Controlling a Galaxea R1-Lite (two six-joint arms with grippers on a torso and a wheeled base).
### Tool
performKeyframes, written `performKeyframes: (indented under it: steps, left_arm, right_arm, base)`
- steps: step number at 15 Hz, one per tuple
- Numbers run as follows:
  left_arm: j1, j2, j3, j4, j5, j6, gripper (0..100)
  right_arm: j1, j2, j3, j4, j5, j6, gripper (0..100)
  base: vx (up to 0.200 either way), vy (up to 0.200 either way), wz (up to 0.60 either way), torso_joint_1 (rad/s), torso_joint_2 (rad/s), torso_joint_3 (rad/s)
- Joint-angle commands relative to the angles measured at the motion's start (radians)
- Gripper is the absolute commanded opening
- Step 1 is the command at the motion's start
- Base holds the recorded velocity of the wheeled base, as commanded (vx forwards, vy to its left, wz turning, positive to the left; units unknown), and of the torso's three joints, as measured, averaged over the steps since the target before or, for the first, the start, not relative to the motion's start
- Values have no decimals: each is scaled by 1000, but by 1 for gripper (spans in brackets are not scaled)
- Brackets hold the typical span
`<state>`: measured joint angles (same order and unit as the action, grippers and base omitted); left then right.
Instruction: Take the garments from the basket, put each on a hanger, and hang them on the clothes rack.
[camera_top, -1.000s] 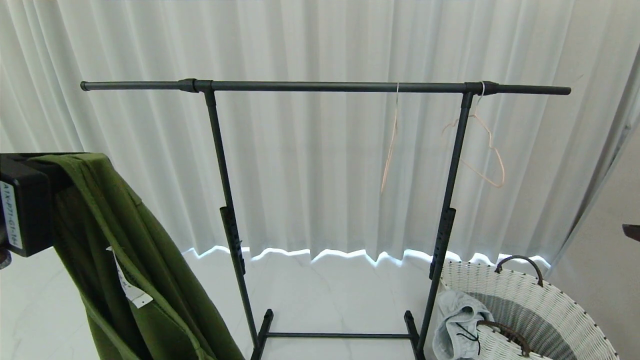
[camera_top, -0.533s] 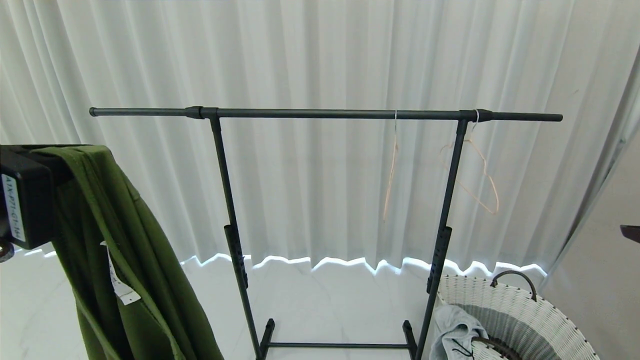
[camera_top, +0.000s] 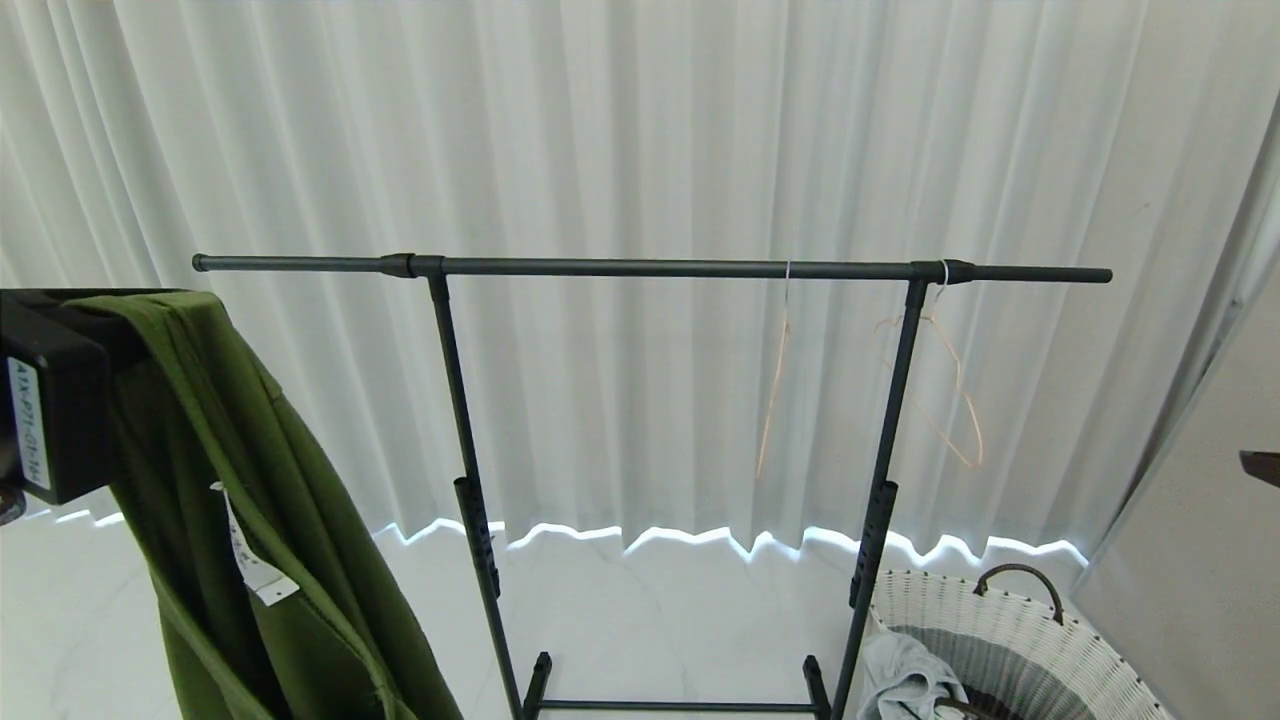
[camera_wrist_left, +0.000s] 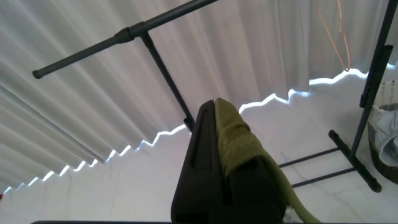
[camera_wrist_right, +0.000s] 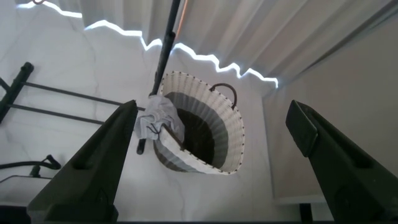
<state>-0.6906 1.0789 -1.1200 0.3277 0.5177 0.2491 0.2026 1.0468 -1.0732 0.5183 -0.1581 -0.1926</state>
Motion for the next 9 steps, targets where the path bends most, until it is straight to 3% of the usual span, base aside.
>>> performKeyframes:
  steps: [1, 7, 9]
  left_arm:
    - [0, 1, 0, 1, 1, 2, 0]
    - [0, 4, 0, 1, 1, 2, 0]
    - [0, 1, 2, -1, -10, 1, 0]
  right_arm:
    - [-3, 1, 1, 0, 0, -1, 100]
    - [-8, -1, 1, 0, 0, -1, 100]
    - [-8, 1, 2, 0, 2, -2, 100]
  base:
    - [0, 0, 0, 0, 0, 0]
    - [0, -200, 0, 5, -3, -2]
    - [0, 0, 0, 0, 0, 0]
